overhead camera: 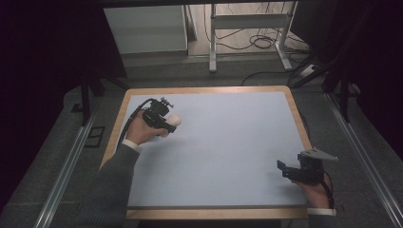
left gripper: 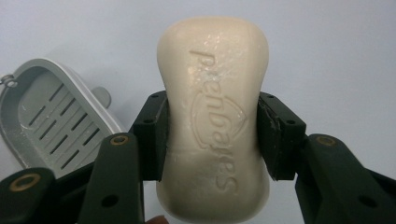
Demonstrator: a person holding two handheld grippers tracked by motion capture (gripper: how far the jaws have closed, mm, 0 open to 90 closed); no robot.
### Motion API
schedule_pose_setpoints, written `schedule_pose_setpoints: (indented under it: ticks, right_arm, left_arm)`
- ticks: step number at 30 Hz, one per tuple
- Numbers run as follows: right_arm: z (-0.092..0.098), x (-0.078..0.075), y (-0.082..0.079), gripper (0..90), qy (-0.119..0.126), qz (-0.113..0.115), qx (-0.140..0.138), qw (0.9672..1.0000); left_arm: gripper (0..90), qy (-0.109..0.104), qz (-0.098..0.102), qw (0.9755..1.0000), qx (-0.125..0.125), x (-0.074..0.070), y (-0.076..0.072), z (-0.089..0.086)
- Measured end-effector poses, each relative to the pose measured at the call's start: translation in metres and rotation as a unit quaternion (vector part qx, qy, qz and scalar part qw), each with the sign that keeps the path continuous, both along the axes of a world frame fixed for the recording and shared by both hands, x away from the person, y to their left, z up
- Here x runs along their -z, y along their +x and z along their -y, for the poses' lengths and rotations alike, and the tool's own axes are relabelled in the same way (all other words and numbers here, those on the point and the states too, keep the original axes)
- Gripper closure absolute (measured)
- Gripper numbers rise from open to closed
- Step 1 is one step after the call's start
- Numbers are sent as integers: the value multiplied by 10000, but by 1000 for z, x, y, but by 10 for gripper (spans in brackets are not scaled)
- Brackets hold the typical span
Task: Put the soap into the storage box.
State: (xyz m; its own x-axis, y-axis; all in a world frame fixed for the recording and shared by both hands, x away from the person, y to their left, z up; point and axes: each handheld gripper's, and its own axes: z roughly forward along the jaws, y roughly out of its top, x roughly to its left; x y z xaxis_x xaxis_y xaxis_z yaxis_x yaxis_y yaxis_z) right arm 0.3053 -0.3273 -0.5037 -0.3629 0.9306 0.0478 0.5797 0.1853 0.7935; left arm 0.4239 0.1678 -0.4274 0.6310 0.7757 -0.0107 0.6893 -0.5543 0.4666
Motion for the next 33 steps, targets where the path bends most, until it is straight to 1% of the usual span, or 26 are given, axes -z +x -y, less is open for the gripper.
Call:
schedule_pose_setpoints:
  ticks: [4, 8, 11, 14, 23, 26, 27, 30, 33]
  right_arm:
    - [1, 0, 0, 119, -1, 8, 32, 10000]
    - [1, 0, 0, 119, -5, 10, 28, 10000]
    - [0, 0, 0, 119, -14, 17, 5, 10000]
    - [-1, -1, -1, 119, -44, 23, -37, 10000]
    - [-1, 0, 0, 119, -56, -6, -8, 10000]
    - [-2, 0, 0, 119, -55, 14, -16, 10000]
    - [-2, 0, -1, 119, -58, 17, -20, 10000]
    - [-2, 0, 0, 119, -64, 0, -26, 10000]
    - [-2, 1, 0, 119, -68, -5, -26, 10000]
  left_arm:
    - [497, -16, 15, 9999, -103, 1, 4, -4]
    - [497, 76, 102, 9998, -137, -1, 5, -5]
    - [497, 12, 99, 9998, -178, -2, 7, -8]
    - [497, -17, 104, 9996, -275, -1, 10, -11]
    - [497, -108, 77, 9984, -543, 0, 18, -25]
    - [497, -78, 150, 9981, -587, -1, 18, -28]
    - [497, -110, 151, 9980, -599, -2, 18, -29]
    - [497, -146, 126, 9974, -690, -1, 20, -33]
    - [497, -131, 89, 9971, -747, 0, 23, -37]
